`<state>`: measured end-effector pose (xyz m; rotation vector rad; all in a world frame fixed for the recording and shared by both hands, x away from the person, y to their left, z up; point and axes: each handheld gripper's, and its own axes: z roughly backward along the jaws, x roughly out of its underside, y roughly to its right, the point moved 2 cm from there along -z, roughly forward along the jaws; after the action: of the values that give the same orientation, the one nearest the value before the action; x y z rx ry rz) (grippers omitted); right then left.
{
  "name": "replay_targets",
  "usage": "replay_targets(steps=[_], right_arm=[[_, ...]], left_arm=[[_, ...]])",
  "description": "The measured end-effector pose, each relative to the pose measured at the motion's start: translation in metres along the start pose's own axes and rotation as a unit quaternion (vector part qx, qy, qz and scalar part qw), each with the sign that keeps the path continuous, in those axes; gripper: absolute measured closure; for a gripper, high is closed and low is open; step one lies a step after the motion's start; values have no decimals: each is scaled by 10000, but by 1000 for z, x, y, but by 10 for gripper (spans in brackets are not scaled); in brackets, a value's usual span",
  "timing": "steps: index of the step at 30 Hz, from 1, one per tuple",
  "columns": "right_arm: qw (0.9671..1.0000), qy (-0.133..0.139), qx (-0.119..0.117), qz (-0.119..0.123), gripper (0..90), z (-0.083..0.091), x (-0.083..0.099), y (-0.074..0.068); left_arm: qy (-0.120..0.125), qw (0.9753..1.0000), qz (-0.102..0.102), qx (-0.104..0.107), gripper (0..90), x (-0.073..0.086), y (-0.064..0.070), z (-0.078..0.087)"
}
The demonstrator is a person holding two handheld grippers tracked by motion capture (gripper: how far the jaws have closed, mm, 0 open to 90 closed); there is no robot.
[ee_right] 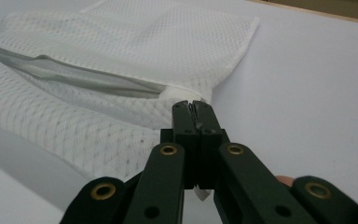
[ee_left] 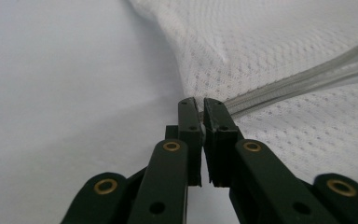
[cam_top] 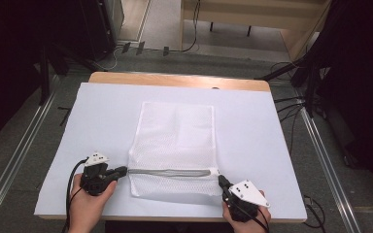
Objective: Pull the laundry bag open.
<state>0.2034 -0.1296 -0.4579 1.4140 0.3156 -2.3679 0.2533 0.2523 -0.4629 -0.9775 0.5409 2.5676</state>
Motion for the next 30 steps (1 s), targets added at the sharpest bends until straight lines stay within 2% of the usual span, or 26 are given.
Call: replay_targets(steps=[1, 2, 3, 7, 10, 13, 14, 16, 18, 21, 23, 26, 27, 28, 30], right_arm=[[10000, 5, -1, -24, 900, 1, 0, 0], [10000, 23, -26, -50, 900, 1, 0, -1], [10000, 29, -41, -38, 900, 1, 0, -1], [10000, 5, -57, -30, 900, 0, 1, -3], [9999, -34, -126, -21, 900, -2, 1, -1], [9997, -40, -224, -110, 891, -1, 2, 0], [9996, 18, -225, -168, 825, 0, 2, 1], [9991, 113, -332, -234, 636, 2, 1, 3], [9989, 155, -366, -235, 529, 4, 0, 7], [9980, 169, -541, -292, 442, 6, -1, 16], [9979, 192, -541, -314, 402, 8, -1, 21], [9981, 219, -499, -302, 347, 10, -2, 29], [9981, 236, -486, -298, 307, 10, -3, 32], [9986, 253, -379, -277, 272, 10, -4, 35], [9993, 225, -205, -227, 264, 10, -4, 40]], left_arm=[[193, 9997, -60, -132, 791, 0, 0, 1], [306, 9993, -71, -213, 641, 0, 0, 2], [447, 9987, -65, -229, 561, 0, -1, 3], [862, 9960, 112, -183, 365, 1, -3, 8], [1053, 9941, 221, -149, 305, 2, -7, 12], [1208, 9920, 352, -100, 261, 2, -10, 16], [1252, 9915, 341, -94, 255, 2, -12, 18], [1354, 9900, 372, -114, 235, 2, -12, 21], [1399, 9893, 402, -133, 208, 2, -12, 23], [1490, 9876, 481, -151, 211, 2, -14, 28], [1538, 9866, 545, -86, 209, 2, -17, 31], [1536, 9864, 575, -128, 175, 3, -21, 35], [1556, 9861, 578, -65, 164, 3, -22, 37], [1565, 9864, 492, -19, 135, 4, -22, 38], [1576, 9868, 335, 136, 99, 4, -22, 41]])
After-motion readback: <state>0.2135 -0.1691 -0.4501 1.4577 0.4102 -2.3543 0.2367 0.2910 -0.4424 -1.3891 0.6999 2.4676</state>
